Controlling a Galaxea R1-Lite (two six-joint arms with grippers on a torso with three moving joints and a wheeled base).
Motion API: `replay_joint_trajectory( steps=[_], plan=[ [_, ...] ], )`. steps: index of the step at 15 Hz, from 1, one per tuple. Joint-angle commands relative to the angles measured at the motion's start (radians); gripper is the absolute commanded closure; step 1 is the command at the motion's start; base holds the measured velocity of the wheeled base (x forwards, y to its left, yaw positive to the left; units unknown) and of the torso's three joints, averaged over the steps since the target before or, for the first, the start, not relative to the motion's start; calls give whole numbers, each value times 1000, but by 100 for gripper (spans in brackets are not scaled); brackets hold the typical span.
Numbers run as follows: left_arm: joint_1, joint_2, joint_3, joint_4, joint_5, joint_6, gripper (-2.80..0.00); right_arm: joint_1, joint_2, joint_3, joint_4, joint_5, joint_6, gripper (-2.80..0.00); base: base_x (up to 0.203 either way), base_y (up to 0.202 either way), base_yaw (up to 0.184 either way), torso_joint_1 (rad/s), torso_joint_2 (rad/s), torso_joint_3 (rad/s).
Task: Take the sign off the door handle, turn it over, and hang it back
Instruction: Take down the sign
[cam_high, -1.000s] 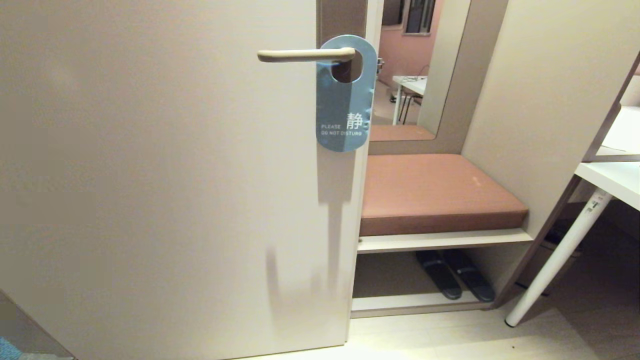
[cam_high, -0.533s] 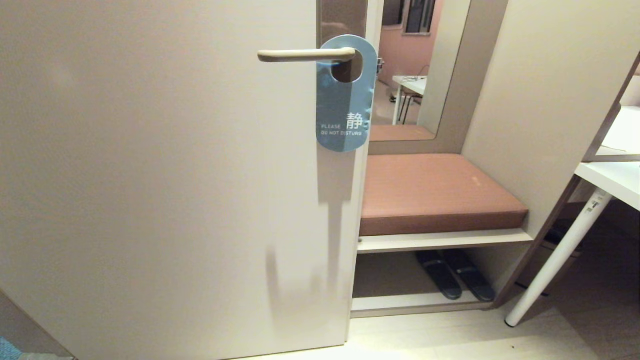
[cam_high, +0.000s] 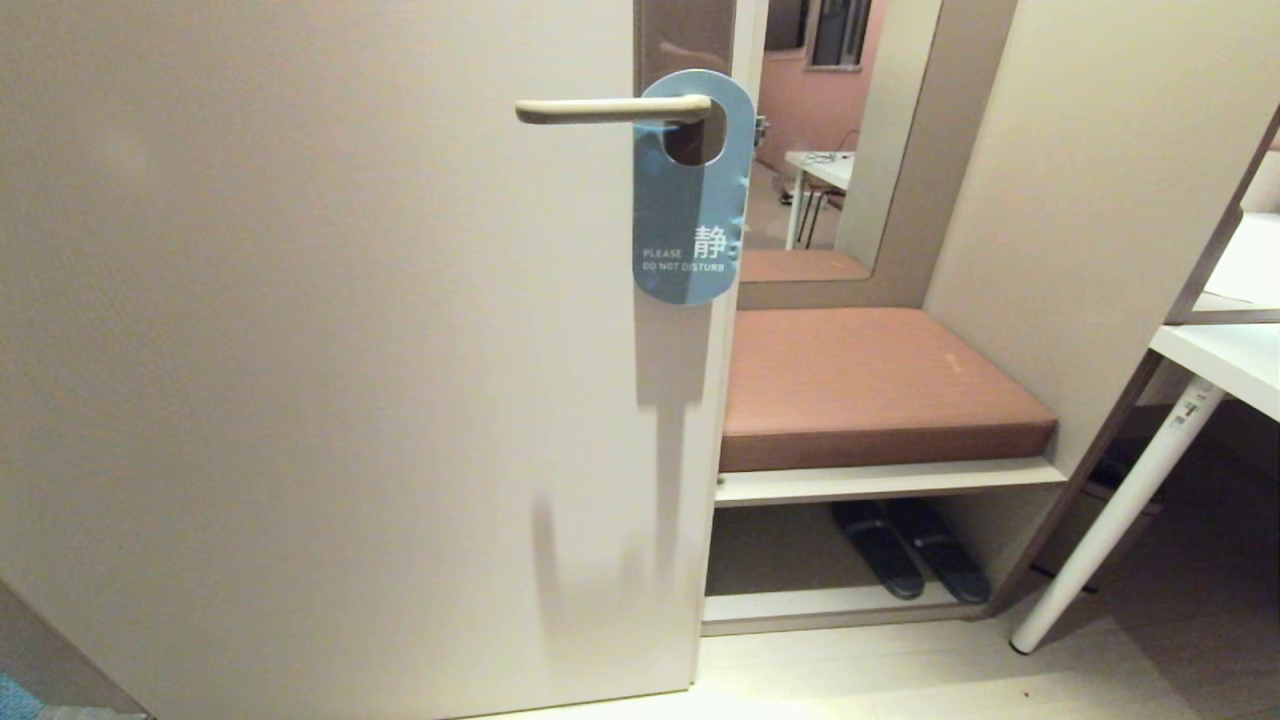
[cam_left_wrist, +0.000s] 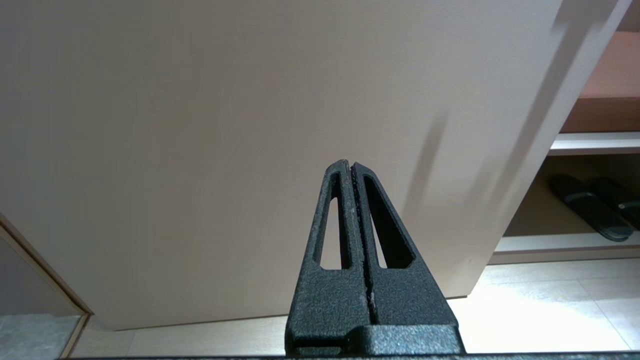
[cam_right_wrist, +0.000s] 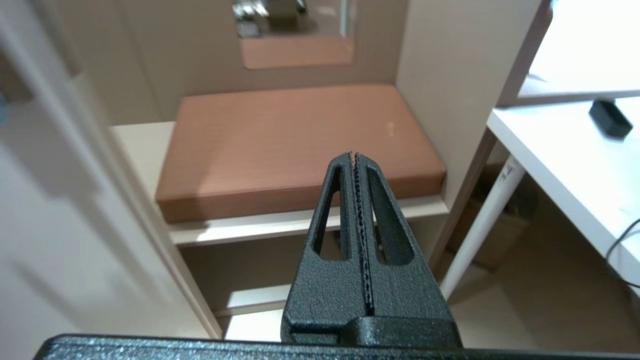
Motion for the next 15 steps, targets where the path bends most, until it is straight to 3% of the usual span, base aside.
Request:
replay_joint_trajectory(
  steps=[1,6,10,15],
  plan=[
    [0,0,0,0,0,0,0,-26,185,-59,-11,9,14,0,0,0,0,0,0,0],
    [0,0,0,0,0,0,0,-68,471,-89,-333,197,38,0,0,0,0,0,0,0],
    [0,0,0,0,0,0,0,-75,642,-179,-435,347,30,0,0,0,0,0,0,0],
    [0,0,0,0,0,0,0,-75,750,-275,-454,740,-11,0,0,0,0,0,0,0]
  ],
)
